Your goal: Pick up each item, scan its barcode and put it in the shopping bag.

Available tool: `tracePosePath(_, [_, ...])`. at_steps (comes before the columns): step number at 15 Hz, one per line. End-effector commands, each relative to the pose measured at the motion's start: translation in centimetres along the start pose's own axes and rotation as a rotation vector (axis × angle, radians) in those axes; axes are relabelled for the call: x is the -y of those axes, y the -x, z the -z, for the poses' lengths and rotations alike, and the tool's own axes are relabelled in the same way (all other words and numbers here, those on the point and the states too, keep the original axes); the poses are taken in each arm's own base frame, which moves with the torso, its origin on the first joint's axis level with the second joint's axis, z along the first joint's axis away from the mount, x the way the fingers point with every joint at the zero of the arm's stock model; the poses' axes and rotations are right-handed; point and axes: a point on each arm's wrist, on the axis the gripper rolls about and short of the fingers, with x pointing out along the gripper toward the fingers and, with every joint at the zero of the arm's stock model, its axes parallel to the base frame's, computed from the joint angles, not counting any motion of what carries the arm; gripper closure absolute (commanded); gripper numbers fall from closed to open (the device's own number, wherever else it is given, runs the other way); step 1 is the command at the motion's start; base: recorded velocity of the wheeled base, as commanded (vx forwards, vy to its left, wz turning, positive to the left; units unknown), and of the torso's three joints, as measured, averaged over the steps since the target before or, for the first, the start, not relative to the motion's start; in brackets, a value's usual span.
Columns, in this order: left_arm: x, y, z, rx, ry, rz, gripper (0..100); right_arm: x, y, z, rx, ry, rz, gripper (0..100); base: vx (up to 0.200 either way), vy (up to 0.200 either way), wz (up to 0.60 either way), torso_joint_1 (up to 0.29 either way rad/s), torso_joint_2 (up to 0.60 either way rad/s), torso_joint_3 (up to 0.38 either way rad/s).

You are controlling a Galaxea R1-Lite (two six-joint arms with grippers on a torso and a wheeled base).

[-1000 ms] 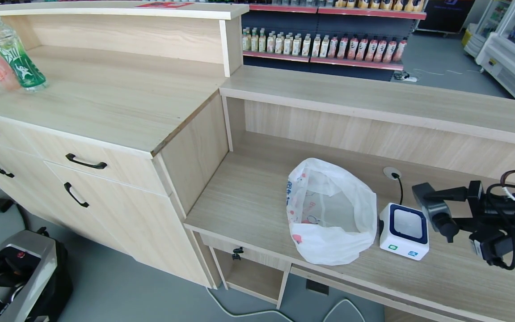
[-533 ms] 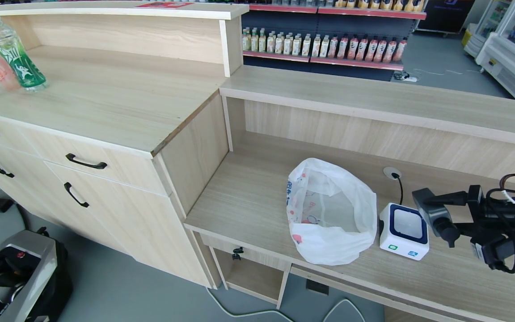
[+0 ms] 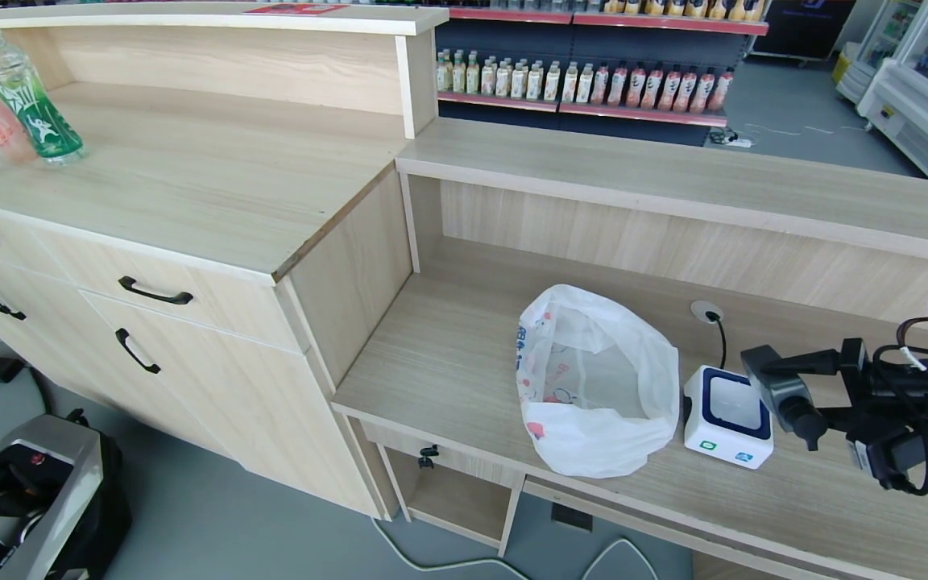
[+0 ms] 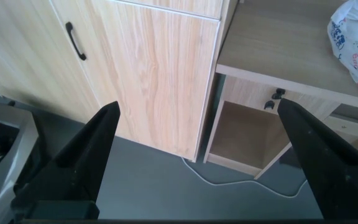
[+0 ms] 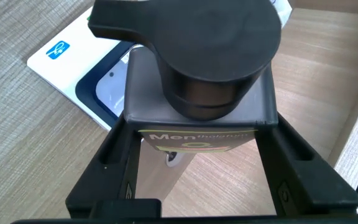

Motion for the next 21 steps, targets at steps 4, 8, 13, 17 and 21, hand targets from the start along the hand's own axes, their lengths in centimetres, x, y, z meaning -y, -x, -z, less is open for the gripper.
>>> tracePosePath(4, [0.0,0.0,0.0,0.000,0.000,-0.001,0,0.0,0.0,0.0,0.003,-0.004,-0.002,100,0.000,0.000,0.00,0.000,0.00,0.000])
tracePosePath(8, [0.0,0.0,0.0,0.000,0.000,-0.001,0,0.1,0.1,-0.1,0.002,-0.003,-0.001,100,0.000,0.000,0.00,0.000,0.00,0.000])
tracePosePath(13, [0.0,0.0,0.0,0.000,0.001,-0.001,0,0.4,0.5,-0.3,-0.002,-0.007,-0.001,100,0.000,0.000,0.00,0.000,0.00,0.000])
tracePosePath(17, [0.0,0.0,0.0,0.000,0.001,-0.001,0,1.3,1.9,-2.0,0.050,-0.106,-0.029,100,0.000,0.000,0.00,0.000,0.00,0.000])
tracePosePath(21, [0.0,0.0,0.0,0.000,0.000,-0.001,0,4.6,5.2,-3.7,-0.021,-0.312,0.030,100,0.000,0.000,0.00,0.000,0.00,0.000])
